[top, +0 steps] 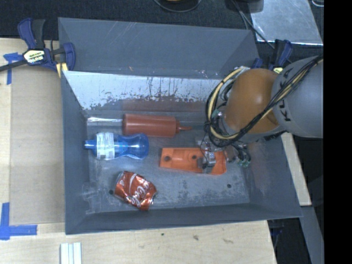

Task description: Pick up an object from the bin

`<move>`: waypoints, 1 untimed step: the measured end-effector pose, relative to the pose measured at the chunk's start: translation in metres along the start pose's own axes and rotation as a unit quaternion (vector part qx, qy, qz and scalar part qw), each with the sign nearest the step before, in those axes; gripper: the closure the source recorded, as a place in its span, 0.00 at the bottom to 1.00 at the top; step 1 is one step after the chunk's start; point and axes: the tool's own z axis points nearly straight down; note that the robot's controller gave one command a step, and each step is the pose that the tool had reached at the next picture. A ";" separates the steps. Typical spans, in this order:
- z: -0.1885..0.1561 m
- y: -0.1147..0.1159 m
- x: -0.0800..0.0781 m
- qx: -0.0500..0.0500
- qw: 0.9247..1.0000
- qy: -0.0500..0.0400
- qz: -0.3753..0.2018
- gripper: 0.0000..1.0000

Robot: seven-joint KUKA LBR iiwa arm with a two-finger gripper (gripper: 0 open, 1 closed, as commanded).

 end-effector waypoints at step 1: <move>-0.017 0.000 0.001 0.000 1.000 0.003 0.000 1.00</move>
Offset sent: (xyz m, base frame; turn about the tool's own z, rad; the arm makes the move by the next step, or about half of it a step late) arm 0.0001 -0.0001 0.0406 0.0000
